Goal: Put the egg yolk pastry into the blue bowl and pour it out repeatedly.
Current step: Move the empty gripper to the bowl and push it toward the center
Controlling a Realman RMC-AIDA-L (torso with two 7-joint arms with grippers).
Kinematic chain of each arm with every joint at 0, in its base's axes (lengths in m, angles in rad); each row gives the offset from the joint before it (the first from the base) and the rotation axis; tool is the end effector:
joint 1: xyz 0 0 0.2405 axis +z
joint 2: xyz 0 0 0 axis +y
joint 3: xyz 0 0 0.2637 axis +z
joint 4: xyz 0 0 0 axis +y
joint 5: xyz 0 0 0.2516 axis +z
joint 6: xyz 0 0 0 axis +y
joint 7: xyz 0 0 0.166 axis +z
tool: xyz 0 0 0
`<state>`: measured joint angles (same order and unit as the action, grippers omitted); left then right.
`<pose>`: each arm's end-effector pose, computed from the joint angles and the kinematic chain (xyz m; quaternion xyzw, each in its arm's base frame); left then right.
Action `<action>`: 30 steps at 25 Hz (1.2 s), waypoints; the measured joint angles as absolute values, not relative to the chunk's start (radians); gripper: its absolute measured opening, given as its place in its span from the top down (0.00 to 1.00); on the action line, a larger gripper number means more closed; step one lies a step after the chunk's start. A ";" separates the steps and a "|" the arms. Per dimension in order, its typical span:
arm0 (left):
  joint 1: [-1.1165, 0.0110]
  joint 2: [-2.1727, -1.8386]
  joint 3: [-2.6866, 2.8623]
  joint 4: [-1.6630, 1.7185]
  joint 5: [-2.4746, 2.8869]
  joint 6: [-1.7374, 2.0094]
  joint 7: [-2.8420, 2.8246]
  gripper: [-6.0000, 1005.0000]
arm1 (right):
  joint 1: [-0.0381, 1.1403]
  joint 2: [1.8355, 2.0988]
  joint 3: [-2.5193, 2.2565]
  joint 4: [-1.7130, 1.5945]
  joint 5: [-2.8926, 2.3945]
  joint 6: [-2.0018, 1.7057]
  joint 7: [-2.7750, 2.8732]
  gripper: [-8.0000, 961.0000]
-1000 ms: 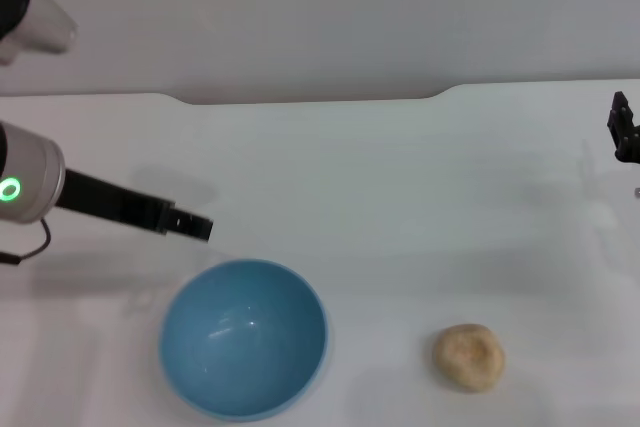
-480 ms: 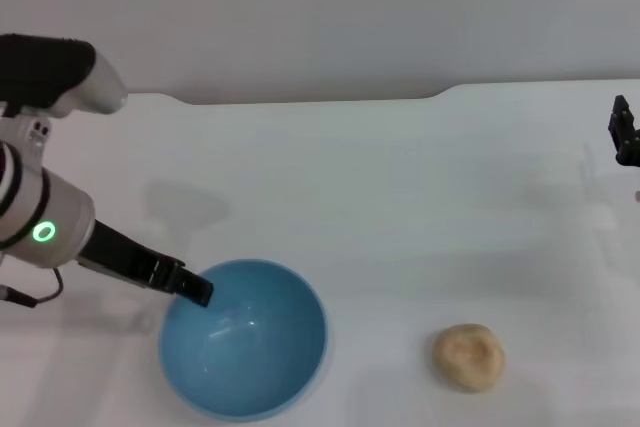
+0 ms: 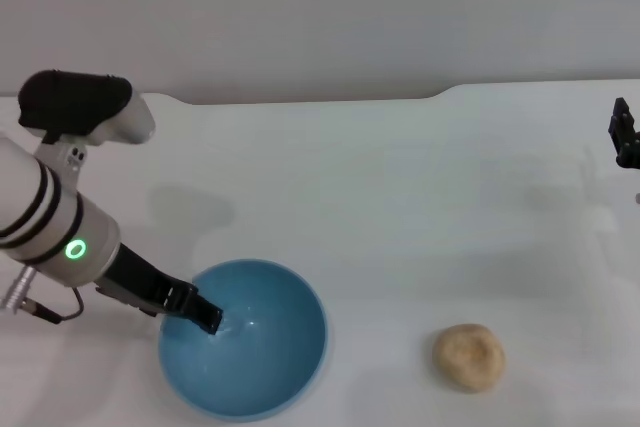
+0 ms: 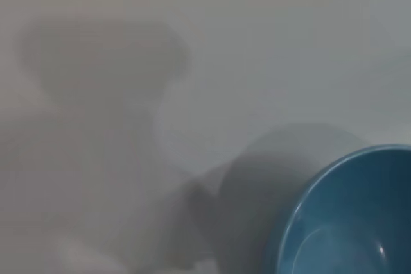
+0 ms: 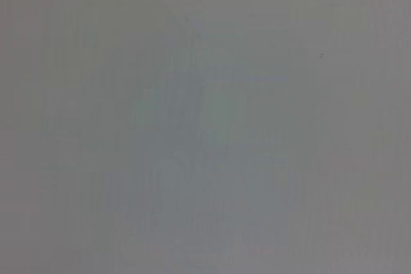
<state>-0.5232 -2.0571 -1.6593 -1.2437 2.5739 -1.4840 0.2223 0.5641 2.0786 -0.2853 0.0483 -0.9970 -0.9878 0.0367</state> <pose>-0.2331 0.3816 -0.0465 -0.8214 -0.5107 0.1785 0.1805 0.3915 0.3994 -0.0356 -0.6905 0.2641 0.1858 0.6472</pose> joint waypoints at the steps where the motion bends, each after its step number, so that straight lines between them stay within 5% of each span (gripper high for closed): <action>1: -0.523 -2.057 -1.659 -1.244 2.574 -1.484 0.222 0.19 | 0.564 2.079 -0.285 0.048 -0.997 -0.988 0.037 0.55; 13: -0.567 -2.059 -1.602 -1.132 2.574 -1.418 0.215 0.31 | 0.564 2.079 -0.285 0.043 -0.997 -0.988 0.037 0.55; 19: -0.574 -2.058 -1.584 -1.133 2.574 -1.420 0.222 0.52 | 0.565 2.079 -0.284 0.043 -0.997 -0.988 0.037 0.55; 22: -0.579 -2.057 -1.579 -1.130 2.579 -1.422 0.222 0.76 | 0.565 2.079 -0.283 0.043 -0.997 -0.988 0.037 0.55; 27: -0.580 -2.057 -1.578 -1.130 2.584 -1.423 0.220 0.96 | 0.565 2.079 -0.281 0.043 -0.997 -0.988 0.037 0.55; 30: -0.582 -2.057 -1.578 -1.124 2.584 -1.422 0.219 0.96 | 0.565 2.079 -0.281 0.043 -0.997 -0.988 0.037 0.55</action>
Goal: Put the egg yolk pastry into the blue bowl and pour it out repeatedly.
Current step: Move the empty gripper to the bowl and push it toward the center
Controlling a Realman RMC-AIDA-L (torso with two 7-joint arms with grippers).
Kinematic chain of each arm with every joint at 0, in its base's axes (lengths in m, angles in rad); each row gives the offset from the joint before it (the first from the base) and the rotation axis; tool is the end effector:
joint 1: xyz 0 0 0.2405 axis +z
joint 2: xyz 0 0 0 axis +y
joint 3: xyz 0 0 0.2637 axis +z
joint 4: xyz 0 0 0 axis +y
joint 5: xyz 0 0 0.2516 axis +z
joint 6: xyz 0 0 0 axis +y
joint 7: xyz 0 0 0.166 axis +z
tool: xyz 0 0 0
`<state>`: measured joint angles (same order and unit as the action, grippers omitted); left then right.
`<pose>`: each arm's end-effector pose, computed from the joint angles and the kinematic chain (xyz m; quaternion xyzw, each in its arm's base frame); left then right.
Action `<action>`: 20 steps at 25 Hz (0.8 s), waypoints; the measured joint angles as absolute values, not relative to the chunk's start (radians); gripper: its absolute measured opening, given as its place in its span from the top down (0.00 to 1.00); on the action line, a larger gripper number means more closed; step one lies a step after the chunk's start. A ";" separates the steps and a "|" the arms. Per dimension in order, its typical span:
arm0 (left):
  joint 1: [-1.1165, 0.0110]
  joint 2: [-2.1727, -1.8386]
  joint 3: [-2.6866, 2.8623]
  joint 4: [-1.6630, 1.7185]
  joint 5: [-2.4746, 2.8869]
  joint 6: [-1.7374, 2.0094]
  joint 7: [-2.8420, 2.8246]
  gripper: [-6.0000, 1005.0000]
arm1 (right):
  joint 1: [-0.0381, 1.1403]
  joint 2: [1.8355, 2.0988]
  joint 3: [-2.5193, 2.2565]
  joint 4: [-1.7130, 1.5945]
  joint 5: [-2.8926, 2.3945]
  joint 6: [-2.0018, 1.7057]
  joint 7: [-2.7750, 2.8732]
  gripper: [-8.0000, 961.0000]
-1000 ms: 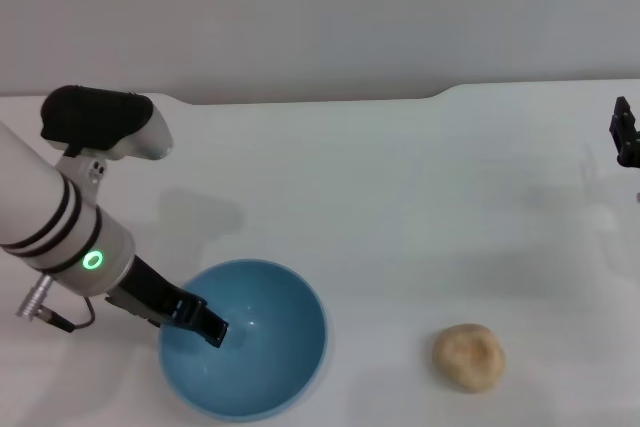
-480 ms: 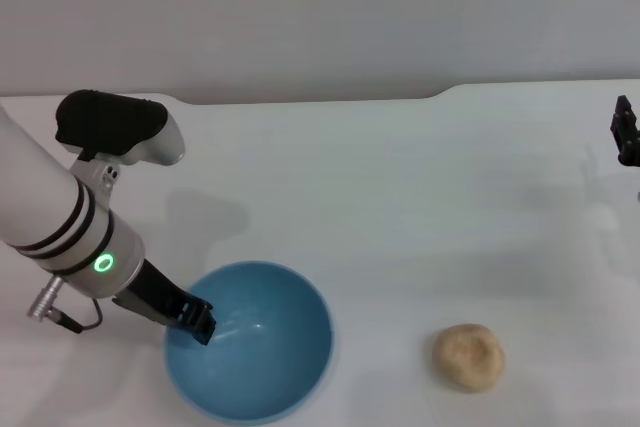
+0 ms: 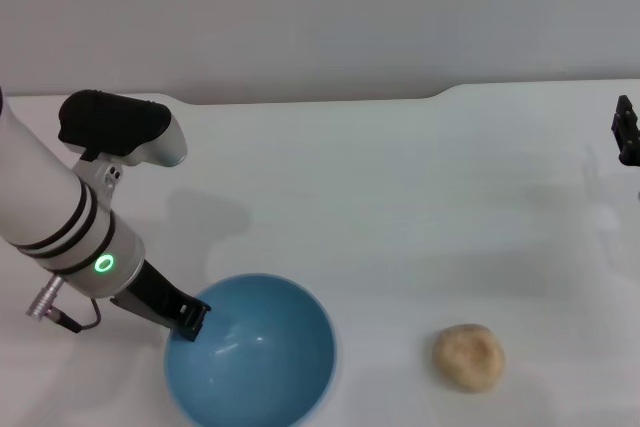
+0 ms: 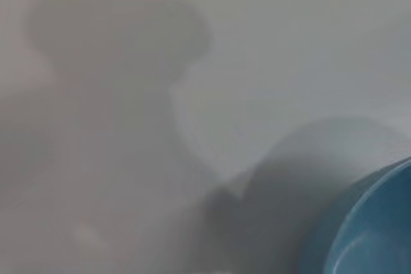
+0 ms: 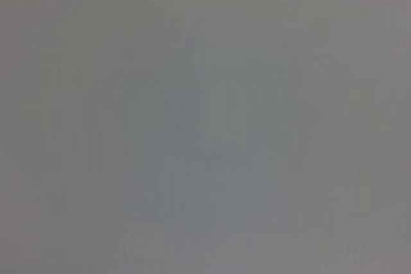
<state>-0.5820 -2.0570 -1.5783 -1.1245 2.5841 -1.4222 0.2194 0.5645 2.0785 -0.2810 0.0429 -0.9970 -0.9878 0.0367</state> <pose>-0.2380 0.3836 -0.0727 -0.8262 -0.4912 0.2144 0.1737 0.3919 0.4003 -0.0333 -0.6885 0.2629 0.1858 0.6498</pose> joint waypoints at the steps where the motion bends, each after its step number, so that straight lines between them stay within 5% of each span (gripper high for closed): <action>1: -0.584 -2.057 -1.578 -1.121 2.584 -1.422 0.219 0.96 | 0.564 2.079 -0.281 0.043 -0.997 -0.988 0.037 0.55; 20: -0.637 -2.055 -1.588 -1.156 2.597 -1.414 0.218 1.00 | 0.574 2.078 -0.271 0.050 -0.985 -0.989 0.071 0.55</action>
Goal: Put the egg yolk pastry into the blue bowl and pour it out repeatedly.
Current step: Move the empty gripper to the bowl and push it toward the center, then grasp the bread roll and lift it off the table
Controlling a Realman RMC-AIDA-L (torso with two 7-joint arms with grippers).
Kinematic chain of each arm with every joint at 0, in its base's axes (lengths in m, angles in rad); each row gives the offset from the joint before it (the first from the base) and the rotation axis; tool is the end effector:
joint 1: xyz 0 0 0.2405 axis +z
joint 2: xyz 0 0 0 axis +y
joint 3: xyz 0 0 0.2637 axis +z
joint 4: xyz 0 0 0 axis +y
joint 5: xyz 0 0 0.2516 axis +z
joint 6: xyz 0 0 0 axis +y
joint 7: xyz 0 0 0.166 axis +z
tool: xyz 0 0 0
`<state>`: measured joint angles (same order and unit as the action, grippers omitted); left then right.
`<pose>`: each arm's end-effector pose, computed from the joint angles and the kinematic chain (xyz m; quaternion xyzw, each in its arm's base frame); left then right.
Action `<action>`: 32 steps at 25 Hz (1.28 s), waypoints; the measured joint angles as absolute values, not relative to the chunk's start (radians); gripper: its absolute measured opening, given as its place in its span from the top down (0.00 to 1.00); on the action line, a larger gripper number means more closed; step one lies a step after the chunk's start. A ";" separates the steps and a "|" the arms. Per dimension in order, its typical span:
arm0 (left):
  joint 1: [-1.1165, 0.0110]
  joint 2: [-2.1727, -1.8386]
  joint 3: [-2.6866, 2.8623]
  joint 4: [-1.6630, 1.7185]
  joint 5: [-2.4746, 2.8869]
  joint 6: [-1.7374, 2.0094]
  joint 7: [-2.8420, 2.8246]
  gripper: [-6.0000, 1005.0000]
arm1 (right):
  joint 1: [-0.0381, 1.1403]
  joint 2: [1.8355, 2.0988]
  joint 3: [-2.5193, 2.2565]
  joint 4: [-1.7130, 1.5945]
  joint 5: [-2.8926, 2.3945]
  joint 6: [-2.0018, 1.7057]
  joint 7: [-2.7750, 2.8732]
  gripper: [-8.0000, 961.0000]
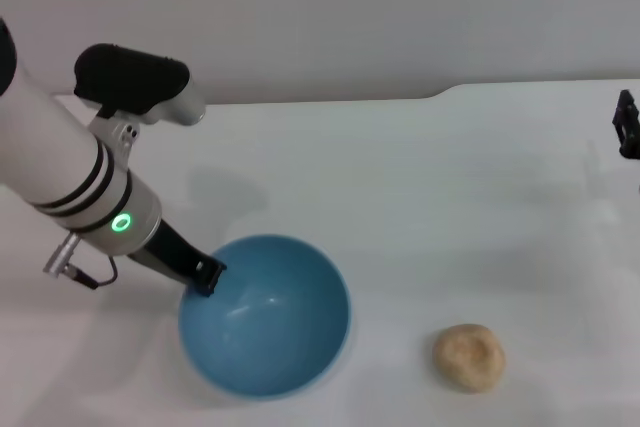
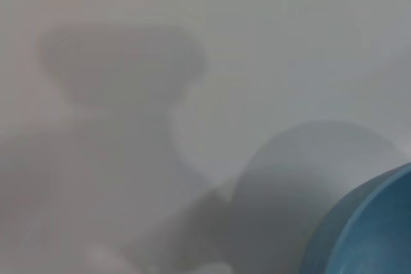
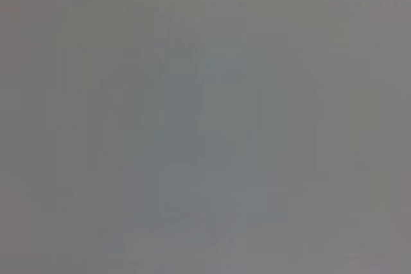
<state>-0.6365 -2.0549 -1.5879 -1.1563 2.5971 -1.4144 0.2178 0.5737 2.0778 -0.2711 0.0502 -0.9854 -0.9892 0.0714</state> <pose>-0.2099 0.4024 -0.0662 -0.8433 -0.4596 0.1990 0.1947 0.3894 0.4032 -0.0327 -0.6781 0.2792 0.2030 0.6489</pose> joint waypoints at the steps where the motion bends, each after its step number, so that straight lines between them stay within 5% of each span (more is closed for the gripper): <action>1: -0.642 -2.054 -1.591 -1.158 2.597 -1.414 0.217 1.00 | 0.580 2.077 -0.264 0.050 -0.979 -0.979 0.108 0.55; 14: -0.664 -2.054 -1.615 -1.167 2.597 -1.399 0.223 1.00 | 0.666 2.049 -0.622 -0.261 -1.567 -0.654 1.393 0.55; 32: -0.667 -2.051 -1.618 -1.166 2.597 -1.395 0.224 1.00 | 0.800 2.033 -0.699 -0.713 -2.654 -1.454 2.388 0.55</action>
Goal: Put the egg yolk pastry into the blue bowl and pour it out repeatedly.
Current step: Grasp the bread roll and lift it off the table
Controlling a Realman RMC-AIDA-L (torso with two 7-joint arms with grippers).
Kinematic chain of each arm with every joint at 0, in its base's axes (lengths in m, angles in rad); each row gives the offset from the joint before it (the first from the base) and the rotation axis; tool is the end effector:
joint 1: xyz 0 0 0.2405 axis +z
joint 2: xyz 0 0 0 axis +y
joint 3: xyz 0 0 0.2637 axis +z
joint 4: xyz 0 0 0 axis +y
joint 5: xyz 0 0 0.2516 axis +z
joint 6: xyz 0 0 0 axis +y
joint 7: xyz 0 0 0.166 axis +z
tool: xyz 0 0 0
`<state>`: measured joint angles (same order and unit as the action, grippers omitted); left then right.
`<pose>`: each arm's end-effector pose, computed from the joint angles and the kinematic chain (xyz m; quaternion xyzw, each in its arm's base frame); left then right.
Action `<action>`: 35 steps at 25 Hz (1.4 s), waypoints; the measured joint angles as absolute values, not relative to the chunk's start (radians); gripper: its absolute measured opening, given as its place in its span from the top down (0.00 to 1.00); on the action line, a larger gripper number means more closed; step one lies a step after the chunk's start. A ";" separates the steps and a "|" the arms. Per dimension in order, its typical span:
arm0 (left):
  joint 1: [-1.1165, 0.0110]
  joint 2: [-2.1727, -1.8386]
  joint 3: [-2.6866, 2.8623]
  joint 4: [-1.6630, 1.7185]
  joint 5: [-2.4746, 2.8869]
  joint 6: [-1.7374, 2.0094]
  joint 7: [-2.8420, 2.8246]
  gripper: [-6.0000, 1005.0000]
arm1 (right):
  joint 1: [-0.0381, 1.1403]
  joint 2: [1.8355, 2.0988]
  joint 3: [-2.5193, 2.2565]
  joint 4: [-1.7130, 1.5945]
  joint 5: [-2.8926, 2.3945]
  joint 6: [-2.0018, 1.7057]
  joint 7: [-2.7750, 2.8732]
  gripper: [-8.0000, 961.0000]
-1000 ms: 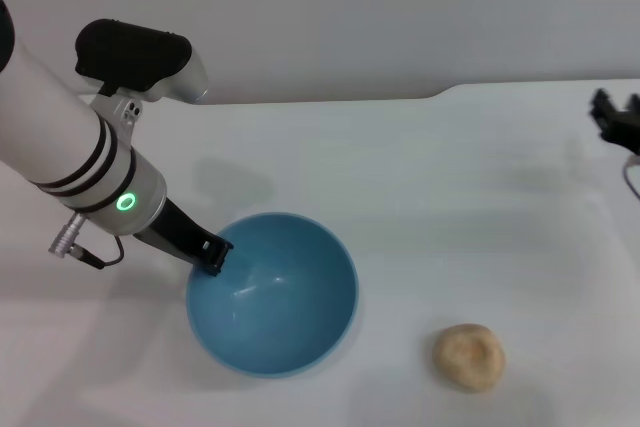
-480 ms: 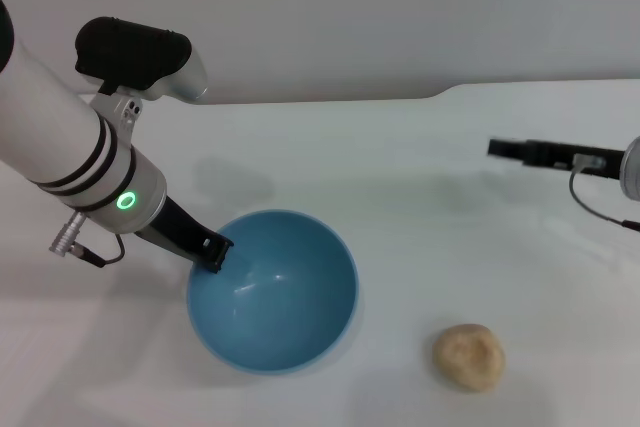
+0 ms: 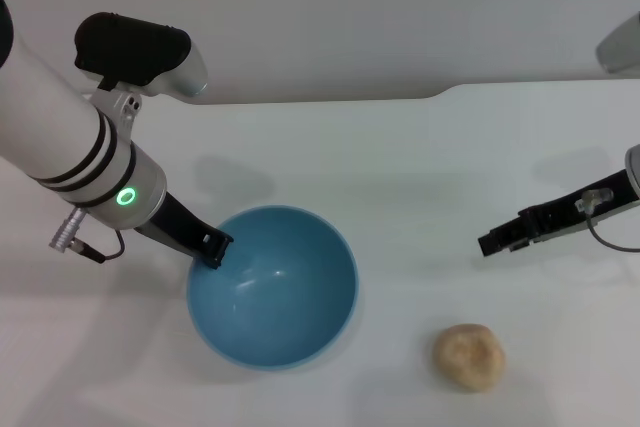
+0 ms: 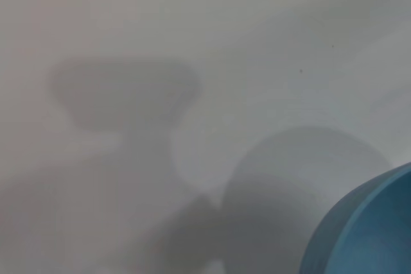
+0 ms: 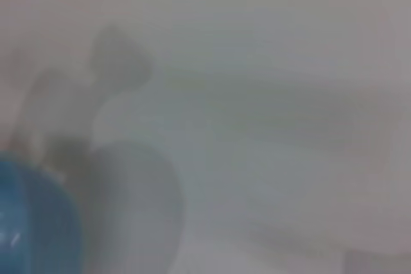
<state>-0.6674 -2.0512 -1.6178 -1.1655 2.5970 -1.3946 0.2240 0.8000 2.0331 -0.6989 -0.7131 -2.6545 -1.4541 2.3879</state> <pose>-0.1951 0.4168 -0.0584 -0.8506 -0.4481 0.1772 0.2106 0.2788 0.4338 -0.0095 -0.8319 0.5392 -0.0363 0.1258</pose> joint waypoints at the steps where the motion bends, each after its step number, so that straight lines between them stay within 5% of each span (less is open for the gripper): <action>1: -0.667 -2.051 -1.618 -1.166 2.597 -1.394 0.224 1.00 | 0.806 2.034 -0.701 -0.717 -2.656 -1.479 2.388 0.55; 17: -0.671 -2.052 -1.618 -1.169 2.597 -1.407 0.224 1.00 | 0.837 2.057 -0.832 -0.720 -2.765 -1.634 2.432 0.55; 35: -0.694 -2.056 -1.608 -1.162 2.597 -1.401 0.224 1.00 | 0.872 2.077 -0.960 -0.523 -2.663 -1.391 2.431 0.56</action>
